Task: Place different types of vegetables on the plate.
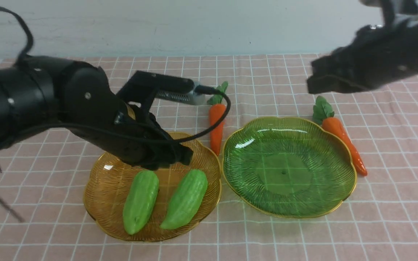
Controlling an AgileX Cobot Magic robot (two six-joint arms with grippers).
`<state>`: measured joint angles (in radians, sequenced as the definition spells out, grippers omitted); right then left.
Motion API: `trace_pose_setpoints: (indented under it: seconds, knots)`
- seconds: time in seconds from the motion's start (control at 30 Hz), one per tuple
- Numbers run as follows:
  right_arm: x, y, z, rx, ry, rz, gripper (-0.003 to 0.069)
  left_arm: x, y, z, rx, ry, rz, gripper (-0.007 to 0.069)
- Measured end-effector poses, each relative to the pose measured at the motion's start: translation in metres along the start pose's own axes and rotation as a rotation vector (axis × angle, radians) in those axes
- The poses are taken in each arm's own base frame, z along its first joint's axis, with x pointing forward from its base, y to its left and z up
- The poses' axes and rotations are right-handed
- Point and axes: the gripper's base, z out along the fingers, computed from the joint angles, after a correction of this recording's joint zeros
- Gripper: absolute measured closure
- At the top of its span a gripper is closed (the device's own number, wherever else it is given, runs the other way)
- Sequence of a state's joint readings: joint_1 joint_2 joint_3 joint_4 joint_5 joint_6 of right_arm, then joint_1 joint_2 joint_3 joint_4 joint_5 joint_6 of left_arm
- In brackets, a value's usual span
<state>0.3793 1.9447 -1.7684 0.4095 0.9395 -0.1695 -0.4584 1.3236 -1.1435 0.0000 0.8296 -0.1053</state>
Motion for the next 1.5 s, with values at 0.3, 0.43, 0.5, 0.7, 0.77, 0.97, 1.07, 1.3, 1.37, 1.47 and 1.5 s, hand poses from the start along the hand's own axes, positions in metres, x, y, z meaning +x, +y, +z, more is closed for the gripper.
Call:
trace_pose_setpoints:
  seconds: [0.3,0.43,0.5,0.7,0.77,0.97,1.07,1.3,1.37,1.47,1.5]
  knots:
    - [-0.013,-0.008,0.123,-0.013,0.069,-0.053,0.0183,0.022,0.012,-0.063,-0.107,-0.007,-0.043,0.0628]
    - [-0.01,-0.016,0.155,-0.003,0.071,-0.063,0.0132,0.032,0.019,-0.088,-0.171,-0.039,-0.06,0.0628]
    - [-0.006,-0.02,0.166,-0.002,0.076,-0.06,0.0129,0.037,0.023,-0.098,-0.206,-0.051,-0.069,0.0628]
    - [0.007,-0.027,0.185,-0.004,0.129,-0.127,0.0127,0.048,0.03,-0.111,-0.281,-0.02,-0.109,0.0628]
    - [0.008,-0.026,0.186,-0.012,0.131,-0.151,0.0127,0.049,0.031,-0.111,-0.284,-0.012,-0.117,0.0628]
    - [0.011,-0.025,0.191,-0.032,0.136,-0.185,0.0143,0.05,0.03,-0.111,-0.282,0.001,-0.128,0.0628]
    - [0.015,-0.025,0.196,-0.034,0.148,-0.186,0.0223,0.051,0.03,-0.111,-0.275,0.011,-0.138,0.0628]
    - [0.011,-0.02,0.192,-0.046,0.151,-0.193,0.0402,0.053,0.028,-0.111,-0.252,0.031,-0.151,0.0628]
    - [0.006,-0.018,0.187,-0.048,0.142,-0.202,0.04,0.053,0.027,-0.11,-0.248,0.032,-0.153,0.0628]
    - [-0.007,-0.011,0.17,-0.056,0.115,-0.221,0.04,0.054,0.026,-0.111,-0.24,0.032,-0.157,0.0628]
    - [-0.012,-0.008,0.163,-0.06,0.105,-0.227,0.04,0.054,0.026,-0.112,-0.236,0.028,-0.158,0.0628]
